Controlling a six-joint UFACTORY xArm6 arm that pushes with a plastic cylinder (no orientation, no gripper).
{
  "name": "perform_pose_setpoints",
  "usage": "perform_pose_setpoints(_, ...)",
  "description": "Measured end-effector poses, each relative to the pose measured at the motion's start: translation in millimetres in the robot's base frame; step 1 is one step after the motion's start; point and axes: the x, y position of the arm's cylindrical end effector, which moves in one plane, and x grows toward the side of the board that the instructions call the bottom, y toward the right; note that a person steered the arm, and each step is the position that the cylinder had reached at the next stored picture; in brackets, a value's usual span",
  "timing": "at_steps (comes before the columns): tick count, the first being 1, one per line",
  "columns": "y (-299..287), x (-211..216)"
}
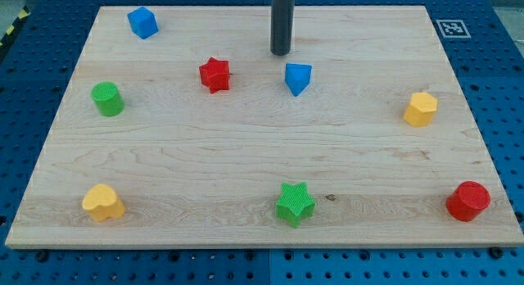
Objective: Push the red star towards the top center
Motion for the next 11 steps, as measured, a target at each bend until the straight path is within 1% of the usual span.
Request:
perform_pose_setpoints(1, -4, 5)
perform_pose_setpoints(2, -15, 28)
perform_pose_setpoints(3, -18, 39)
perform_pose_setpoints(5, -18, 80)
perform_pose_setpoints(6, -4, 105)
perform_pose_setpoints(7, -27, 130)
perform_pose_setpoints(8, -75, 134)
perform_pose_setpoints(9, -111, 112)
perform_pose_setpoints(10, -100, 82)
perform_pose_setpoints(11, -65, 64)
